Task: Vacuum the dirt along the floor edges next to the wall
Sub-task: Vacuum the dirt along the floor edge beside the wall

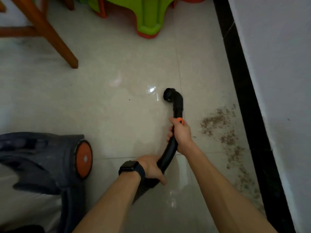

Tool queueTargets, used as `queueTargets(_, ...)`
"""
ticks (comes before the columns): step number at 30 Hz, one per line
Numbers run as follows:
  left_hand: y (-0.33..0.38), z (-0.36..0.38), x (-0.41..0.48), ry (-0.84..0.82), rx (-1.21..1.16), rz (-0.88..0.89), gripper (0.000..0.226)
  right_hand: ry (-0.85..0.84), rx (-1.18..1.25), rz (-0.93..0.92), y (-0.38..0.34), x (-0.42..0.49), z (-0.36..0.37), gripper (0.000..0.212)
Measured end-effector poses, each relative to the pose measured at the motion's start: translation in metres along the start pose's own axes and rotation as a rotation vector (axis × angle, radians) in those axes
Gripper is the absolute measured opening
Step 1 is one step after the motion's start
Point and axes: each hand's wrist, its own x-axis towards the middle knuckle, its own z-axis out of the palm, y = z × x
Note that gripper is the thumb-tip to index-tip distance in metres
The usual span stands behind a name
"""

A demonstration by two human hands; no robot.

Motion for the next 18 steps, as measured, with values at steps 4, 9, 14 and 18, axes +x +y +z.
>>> queueTargets(4,-0.016,0.0,-0.026,-0.026,-0.206,-0.069,0.041,-0.169,-0.125,0.02,0.002,-0.017,0.038,0.014)
queueTargets(9,-0.048,-0.004,-0.052,0.088,-0.362,-0.073,0.024,-0.167,-0.16,-0.022,0.012,-0.025,0.077,0.017)
queueTargets(14,-0.074,0.005,-0.063,0.103,-0.39,-0.114,0.04,-0.208,-0.332,-0.047,0.03,-0.038,0.111,0.035)
queueTargets(18,-0.092,0.008,-0.07,0.067,-0.367,-0.157,0.041,-0.234,-0.388,-0.071,0.048,-0.048,0.127,0.043)
